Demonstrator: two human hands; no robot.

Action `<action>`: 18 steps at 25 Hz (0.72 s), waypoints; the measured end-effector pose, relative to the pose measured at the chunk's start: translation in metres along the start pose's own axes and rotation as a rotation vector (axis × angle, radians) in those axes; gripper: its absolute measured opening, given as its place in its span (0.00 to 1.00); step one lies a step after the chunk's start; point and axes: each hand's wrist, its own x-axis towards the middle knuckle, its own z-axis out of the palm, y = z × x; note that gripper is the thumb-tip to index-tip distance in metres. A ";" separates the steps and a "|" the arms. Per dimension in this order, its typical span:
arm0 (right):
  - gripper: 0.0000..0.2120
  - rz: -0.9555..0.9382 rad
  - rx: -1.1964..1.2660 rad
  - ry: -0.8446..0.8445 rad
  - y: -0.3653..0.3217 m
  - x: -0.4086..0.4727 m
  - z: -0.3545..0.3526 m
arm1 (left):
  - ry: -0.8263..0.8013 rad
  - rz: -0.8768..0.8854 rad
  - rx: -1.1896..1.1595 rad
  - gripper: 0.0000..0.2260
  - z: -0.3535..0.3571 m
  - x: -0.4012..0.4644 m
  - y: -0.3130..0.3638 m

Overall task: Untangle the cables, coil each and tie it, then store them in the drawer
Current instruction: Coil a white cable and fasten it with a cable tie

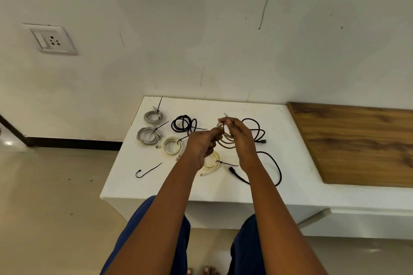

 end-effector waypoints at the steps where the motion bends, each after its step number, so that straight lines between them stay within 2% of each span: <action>1: 0.08 0.001 0.030 0.015 0.000 0.000 0.001 | 0.048 0.011 0.026 0.07 0.002 0.000 -0.001; 7: 0.03 0.154 0.209 0.190 0.001 0.001 0.008 | 0.292 0.199 0.158 0.08 0.013 -0.005 -0.008; 13: 0.09 0.200 0.308 0.163 0.000 0.001 0.011 | 0.373 0.268 0.137 0.10 0.017 -0.005 -0.009; 18: 0.11 0.234 0.254 0.106 -0.005 0.000 0.007 | 0.386 0.247 0.126 0.08 0.016 -0.003 -0.010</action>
